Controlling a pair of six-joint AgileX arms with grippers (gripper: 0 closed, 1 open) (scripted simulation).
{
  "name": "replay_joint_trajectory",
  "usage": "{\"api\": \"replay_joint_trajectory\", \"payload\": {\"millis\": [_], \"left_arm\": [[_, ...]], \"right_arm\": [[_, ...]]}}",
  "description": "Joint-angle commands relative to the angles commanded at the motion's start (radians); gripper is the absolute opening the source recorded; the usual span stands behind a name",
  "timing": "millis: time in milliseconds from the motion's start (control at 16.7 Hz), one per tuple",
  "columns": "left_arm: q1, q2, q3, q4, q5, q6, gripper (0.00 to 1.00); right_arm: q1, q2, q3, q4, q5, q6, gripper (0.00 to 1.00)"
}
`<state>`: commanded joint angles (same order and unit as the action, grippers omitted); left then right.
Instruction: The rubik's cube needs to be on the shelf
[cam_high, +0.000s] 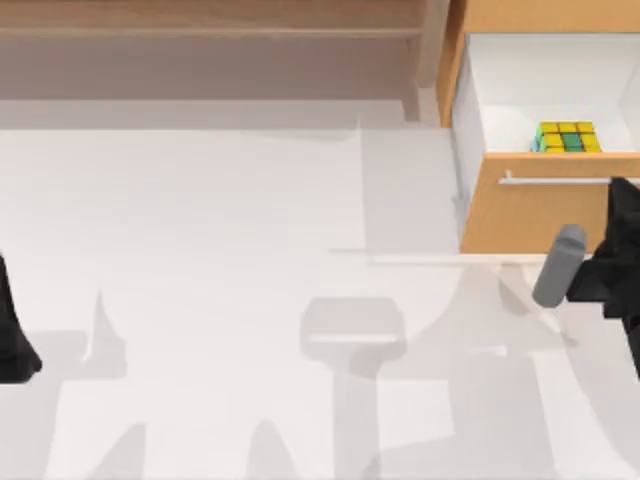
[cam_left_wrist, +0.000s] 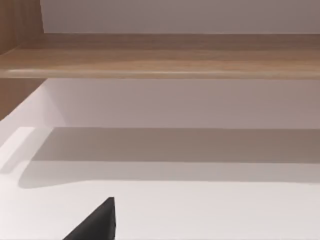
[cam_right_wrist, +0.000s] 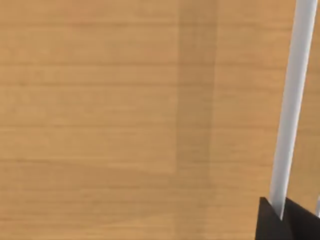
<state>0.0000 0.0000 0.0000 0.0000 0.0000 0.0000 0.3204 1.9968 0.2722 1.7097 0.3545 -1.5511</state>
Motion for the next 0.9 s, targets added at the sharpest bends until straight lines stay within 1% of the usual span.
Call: {"api": "replay_joint_trajectory", "payload": {"millis": [120, 900], "left_arm": [[0.0, 0.0, 0.0, 0.0, 0.0, 0.0, 1.0], [0.0, 0.0, 0.0, 0.0, 0.0, 0.0, 1.0]], "right_arm": [[0.0, 0.0, 0.0, 0.0, 0.0, 0.0, 0.0], [0.0, 0.0, 0.0, 0.0, 0.0, 0.0, 0.98]]}}
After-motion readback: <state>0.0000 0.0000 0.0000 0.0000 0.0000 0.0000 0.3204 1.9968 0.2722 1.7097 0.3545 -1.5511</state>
